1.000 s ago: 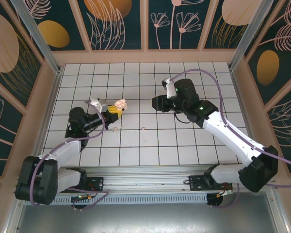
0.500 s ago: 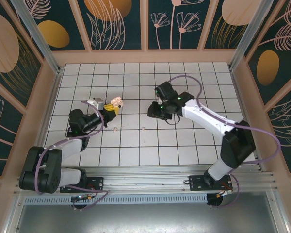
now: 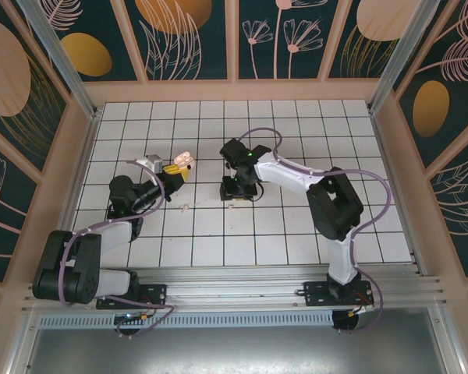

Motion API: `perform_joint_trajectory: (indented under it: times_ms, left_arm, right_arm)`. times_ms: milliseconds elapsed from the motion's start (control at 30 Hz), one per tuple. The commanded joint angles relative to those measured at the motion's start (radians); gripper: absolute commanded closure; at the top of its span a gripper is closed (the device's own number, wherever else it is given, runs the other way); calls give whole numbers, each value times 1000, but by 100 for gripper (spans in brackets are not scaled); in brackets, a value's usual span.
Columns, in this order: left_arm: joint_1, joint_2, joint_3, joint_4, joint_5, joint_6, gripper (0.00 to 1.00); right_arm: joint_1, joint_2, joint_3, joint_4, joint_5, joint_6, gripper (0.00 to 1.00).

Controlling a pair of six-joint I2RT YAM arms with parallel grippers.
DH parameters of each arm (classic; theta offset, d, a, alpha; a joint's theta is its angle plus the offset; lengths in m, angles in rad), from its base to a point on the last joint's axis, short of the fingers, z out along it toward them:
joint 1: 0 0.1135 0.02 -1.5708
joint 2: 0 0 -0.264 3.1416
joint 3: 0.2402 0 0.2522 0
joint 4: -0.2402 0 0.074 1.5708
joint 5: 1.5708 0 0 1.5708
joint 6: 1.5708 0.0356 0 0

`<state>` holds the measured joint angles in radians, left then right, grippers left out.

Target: Insert the wireless bluetooth earbuds into the charging case

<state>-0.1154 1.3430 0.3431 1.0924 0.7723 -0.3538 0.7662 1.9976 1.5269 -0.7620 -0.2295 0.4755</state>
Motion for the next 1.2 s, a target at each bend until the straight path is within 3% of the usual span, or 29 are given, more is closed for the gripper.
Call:
perform_joint_trajectory:
  times_ms: [0,333,1167]
  left_arm:
    - [12,21,-1,74,-7,-32,97]
    - [29,32,-7,89,-16,-41,97]
    - [36,5,-12,77,-23,-37,98]
  right_arm:
    - [-9,41,41,-34,-13,-49,55]
    - [-25,106,50,-20,-74,-51,54]
    - [13,39,-48,46,-162,48,57]
